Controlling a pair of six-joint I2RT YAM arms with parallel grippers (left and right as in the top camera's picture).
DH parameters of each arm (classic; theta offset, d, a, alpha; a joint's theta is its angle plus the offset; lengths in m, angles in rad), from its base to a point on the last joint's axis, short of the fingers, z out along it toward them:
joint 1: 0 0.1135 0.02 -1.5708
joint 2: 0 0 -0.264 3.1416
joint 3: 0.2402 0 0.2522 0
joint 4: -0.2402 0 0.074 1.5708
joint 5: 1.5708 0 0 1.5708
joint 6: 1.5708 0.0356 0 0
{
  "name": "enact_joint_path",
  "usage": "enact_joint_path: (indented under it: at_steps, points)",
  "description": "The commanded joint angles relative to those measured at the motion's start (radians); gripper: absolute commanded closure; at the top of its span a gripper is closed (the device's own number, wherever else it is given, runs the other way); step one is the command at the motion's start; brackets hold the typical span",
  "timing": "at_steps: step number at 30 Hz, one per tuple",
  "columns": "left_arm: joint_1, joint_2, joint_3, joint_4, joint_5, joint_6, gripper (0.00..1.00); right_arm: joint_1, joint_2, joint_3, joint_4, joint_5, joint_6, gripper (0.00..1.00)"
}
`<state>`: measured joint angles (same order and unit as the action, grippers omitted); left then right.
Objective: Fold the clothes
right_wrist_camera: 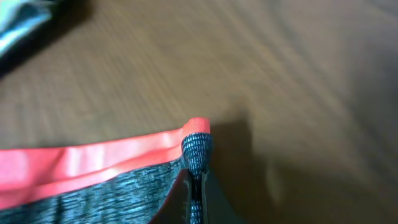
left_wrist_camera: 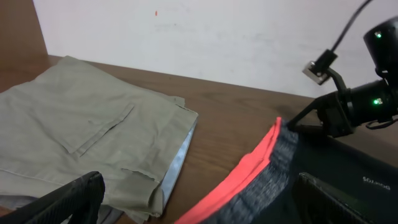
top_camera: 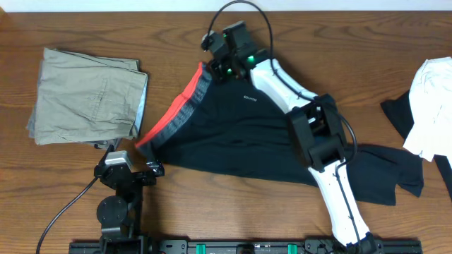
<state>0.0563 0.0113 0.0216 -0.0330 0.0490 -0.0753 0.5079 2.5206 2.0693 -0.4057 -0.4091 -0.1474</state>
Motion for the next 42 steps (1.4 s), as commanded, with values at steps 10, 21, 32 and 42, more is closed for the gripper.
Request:
enact_joint_path:
  at_steps: [10, 21, 32, 42]
  points:
    - [0.004, -0.001, -0.017, -0.037, -0.016, -0.005, 0.02, 0.175, -0.125, 0.025, -0.175, 0.116, -0.007, 0.99]
    - [0.004, 0.000, -0.017, -0.037, -0.016, -0.005, 0.02, 0.253, -0.211, 0.025, -0.298, 0.163, 0.039, 0.99]
    - [0.004, 0.001, -0.017, -0.037, -0.016, -0.005, 0.02, 0.279, -0.218, 0.025, -0.399, 0.114, 0.128, 0.90]
    - [0.004, 0.002, -0.017, -0.037, -0.016, -0.005, 0.02, 0.260, -0.280, 0.025, -0.454, 0.185, 0.200, 0.79]
